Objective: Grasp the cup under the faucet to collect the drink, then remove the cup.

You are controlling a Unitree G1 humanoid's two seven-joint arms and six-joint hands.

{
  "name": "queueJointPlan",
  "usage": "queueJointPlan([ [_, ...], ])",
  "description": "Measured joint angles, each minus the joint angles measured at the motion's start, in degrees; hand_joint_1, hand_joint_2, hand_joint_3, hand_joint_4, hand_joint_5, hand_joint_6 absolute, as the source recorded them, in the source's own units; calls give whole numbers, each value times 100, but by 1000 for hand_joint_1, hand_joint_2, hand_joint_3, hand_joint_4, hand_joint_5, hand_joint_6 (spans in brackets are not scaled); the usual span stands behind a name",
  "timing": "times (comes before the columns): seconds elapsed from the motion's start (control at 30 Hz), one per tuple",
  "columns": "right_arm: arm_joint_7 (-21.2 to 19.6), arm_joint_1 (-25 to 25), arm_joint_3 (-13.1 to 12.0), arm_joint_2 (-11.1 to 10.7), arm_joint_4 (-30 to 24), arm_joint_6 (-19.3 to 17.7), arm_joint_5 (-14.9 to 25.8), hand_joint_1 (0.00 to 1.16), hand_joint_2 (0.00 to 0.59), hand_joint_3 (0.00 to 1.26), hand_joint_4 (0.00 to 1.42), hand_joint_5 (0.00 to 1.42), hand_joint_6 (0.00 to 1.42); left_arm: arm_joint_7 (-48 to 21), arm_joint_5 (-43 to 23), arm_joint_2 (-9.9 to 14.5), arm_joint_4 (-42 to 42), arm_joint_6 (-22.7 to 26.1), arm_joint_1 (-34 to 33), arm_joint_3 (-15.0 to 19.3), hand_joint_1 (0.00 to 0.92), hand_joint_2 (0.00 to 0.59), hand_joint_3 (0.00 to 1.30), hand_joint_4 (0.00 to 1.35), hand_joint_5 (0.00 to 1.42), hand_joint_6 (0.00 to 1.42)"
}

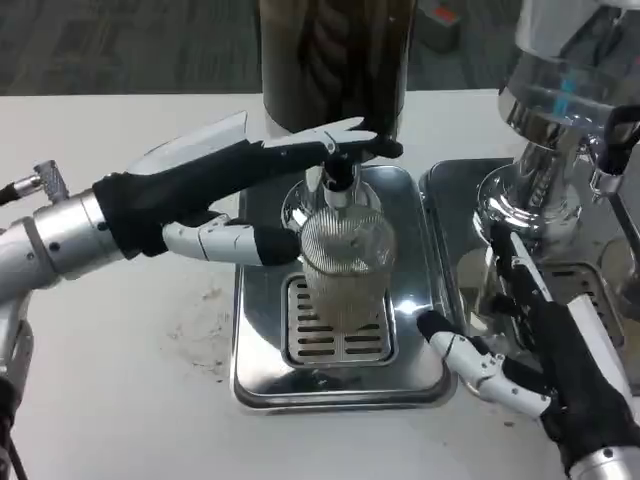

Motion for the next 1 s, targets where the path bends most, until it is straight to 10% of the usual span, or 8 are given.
queueJointPlan([
  [1.0, 240, -185, -75, -6, -81, 234, 24, 603, 218, 0, 0, 0, 100, 664, 269, 231, 23, -572, 75, -313, 0, 44, 138, 26, 45, 69],
])
